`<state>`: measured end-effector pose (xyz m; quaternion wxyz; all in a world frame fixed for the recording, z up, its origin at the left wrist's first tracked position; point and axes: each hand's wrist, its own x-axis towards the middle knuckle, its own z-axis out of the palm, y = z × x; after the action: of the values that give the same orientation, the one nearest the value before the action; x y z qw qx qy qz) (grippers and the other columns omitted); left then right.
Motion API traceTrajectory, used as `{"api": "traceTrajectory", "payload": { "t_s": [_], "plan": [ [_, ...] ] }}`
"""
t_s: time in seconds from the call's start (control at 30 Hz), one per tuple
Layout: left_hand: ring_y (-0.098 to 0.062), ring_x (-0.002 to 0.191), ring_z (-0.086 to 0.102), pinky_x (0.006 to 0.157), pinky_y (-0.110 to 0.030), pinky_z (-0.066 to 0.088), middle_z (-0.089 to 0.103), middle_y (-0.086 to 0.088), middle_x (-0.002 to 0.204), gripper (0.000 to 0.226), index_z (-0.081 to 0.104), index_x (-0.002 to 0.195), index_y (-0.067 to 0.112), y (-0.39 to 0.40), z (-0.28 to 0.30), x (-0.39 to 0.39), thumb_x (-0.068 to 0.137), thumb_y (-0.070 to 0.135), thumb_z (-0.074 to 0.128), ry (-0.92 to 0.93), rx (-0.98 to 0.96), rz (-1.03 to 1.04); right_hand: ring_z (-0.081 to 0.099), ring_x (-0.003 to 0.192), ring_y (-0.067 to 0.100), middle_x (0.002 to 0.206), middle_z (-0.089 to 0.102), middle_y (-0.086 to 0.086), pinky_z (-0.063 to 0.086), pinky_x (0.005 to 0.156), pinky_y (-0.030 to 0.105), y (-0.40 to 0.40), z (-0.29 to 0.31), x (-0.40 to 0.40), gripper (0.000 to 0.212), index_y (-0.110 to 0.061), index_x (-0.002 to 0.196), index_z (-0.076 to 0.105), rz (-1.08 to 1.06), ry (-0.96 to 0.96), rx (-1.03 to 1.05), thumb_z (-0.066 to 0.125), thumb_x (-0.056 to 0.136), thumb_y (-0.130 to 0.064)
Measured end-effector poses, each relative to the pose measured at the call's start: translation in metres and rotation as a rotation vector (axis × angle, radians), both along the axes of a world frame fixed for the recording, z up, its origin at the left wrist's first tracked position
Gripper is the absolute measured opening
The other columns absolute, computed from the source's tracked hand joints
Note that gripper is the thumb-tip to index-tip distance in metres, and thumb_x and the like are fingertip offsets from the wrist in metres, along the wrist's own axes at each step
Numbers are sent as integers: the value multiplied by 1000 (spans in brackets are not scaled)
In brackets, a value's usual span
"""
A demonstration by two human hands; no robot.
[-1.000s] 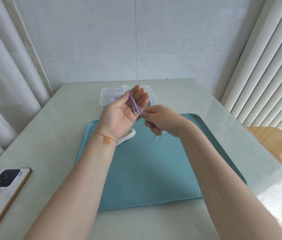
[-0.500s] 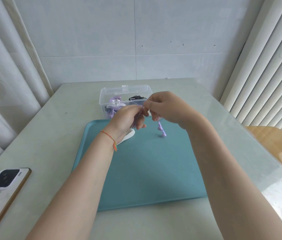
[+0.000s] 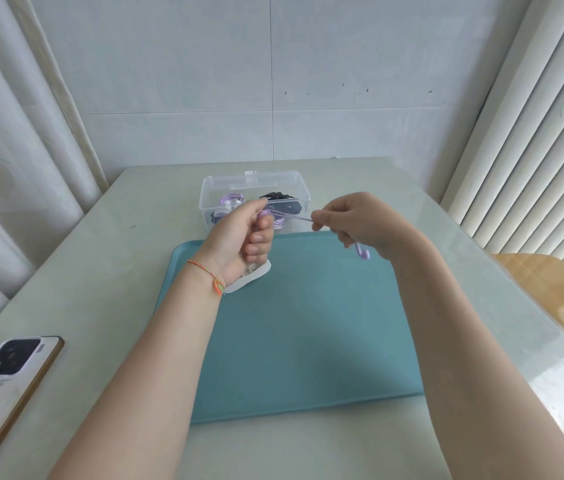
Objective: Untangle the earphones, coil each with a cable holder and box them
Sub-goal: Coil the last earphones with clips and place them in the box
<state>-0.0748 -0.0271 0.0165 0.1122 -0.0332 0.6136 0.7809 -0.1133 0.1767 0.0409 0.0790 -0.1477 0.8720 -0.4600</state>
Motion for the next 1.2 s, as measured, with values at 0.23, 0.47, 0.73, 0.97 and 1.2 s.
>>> {"api": "traceTrajectory", "payload": {
  "t_s": [0.23,0.47,0.73,0.97,1.2],
  "plan": [
    [-9,38,18,37,-18,15,25,5,51,35,36,62,20,11,-12,-3,97,25,39,-45,-224,106,62,67,23,89,72,17,45,61,27,0,-16,-10,21,-8,89,69,7,21,481,50,92,-18],
    [-10,38,15,39,-18,13,21,5,52,40,35,59,21,17,-9,-1,98,27,44,-34,-214,20,64,94,15,100,71,-1,48,72,26,-36,-5,12,33,-19,109,61,129,90,-150,48,84,-1],
    [-7,36,15,36,-16,11,21,7,48,40,34,59,21,16,-7,0,99,27,39,-50,-204,-34,60,60,18,83,67,5,43,49,16,-30,-2,17,20,-15,106,59,152,25,16,63,87,-16],
    [-7,37,14,39,-21,9,20,6,50,41,33,61,20,16,-4,3,99,35,33,-94,-221,-172,43,49,5,65,61,-6,38,54,23,-20,1,8,5,-14,85,72,81,121,-62,68,86,-17],
    [-8,37,22,41,-23,13,25,5,50,30,42,61,17,9,1,3,90,25,36,-28,345,-206,46,49,10,66,60,-3,38,49,13,-24,-6,5,9,-12,86,73,18,126,-200,65,88,-17]
  ]
}}
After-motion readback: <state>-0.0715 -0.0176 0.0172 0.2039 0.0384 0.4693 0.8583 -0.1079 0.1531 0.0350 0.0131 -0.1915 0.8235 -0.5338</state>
